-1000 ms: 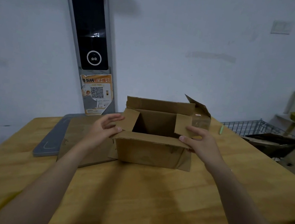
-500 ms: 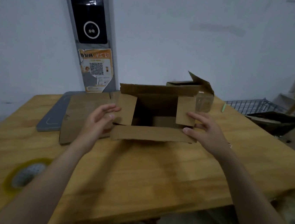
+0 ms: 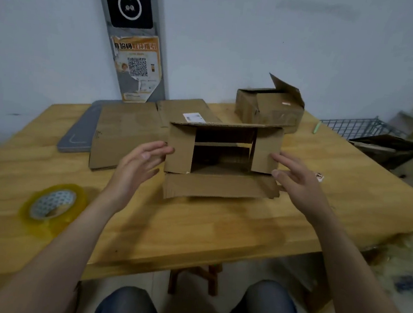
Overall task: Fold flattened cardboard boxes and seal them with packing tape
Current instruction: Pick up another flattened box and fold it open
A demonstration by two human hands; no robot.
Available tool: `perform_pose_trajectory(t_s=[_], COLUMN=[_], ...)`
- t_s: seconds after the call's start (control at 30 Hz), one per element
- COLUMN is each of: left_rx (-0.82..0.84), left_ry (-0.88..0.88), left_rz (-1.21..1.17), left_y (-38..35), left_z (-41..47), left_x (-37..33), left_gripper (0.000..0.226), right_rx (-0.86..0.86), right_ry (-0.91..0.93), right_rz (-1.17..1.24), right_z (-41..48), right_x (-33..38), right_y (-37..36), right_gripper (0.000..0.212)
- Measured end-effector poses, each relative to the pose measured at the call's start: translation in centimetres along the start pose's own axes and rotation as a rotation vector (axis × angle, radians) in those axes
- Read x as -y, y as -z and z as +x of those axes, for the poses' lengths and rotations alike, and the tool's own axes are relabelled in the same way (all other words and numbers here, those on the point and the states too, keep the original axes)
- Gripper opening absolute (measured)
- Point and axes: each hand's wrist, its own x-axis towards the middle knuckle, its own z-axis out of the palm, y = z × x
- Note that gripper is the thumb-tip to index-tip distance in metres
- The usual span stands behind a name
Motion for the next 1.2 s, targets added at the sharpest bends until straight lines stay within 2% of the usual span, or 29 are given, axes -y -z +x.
perform_pose_trajectory(t_s=[0.1, 0.23, 0.3, 0.4, 0.57, 0.77, 0.97, 1.2], left_rx=[0.098, 0.177, 0.194, 0.228, 0.230, 0.054, -0.036, -0.219], left_ry=[-0.041, -0.124, -0.148, -0.163, -0.177, -0.171, -0.088, -0.121], left_rz=[0.123, 0.295, 0.376, 0.465, 0.504, 0.323, 0.233, 0.125], left_y=[1.0, 0.9, 0.6, 0.2, 0.4, -0.2, -0.5, -1.4], left_z=[-0.5, -0.9, -0.8, -0.6, 0.0, 0.0, 0.1, 1.0], left_x=[-0.2, -0.6, -0.5, -0.4, -0.5, -0.1, 0.5, 0.4], left_gripper=[0.070, 0.110, 0.120, 0.131, 0.134, 0.133, 0.133, 0.111], right_rx=[0.074, 0.245, 0.318, 0.363, 0.321, 0.184, 0.111, -0.096], right_ry=[-0.002, 0.046, 0.068, 0.075, 0.093, 0.132, 0.119, 0.109], right_rz=[-0.027, -0.202, -0.270, -0.290, -0.310, -0.251, -0.155, 0.072], right_z=[-0.2, 0.1, 0.3, 0.5, 0.9, 0.8, 0.2, 0.5], right_x=[0.2, -0.1, -0.3, -0.6, -0.6, -0.7, -1.4, -1.1], right_y=[0.9, 2.5, 2.8, 2.8, 2.3, 1.9, 1.7, 0.0], right_gripper=[0.050, 0.096, 0.117, 0.130, 0.129, 0.122, 0.129, 0.102])
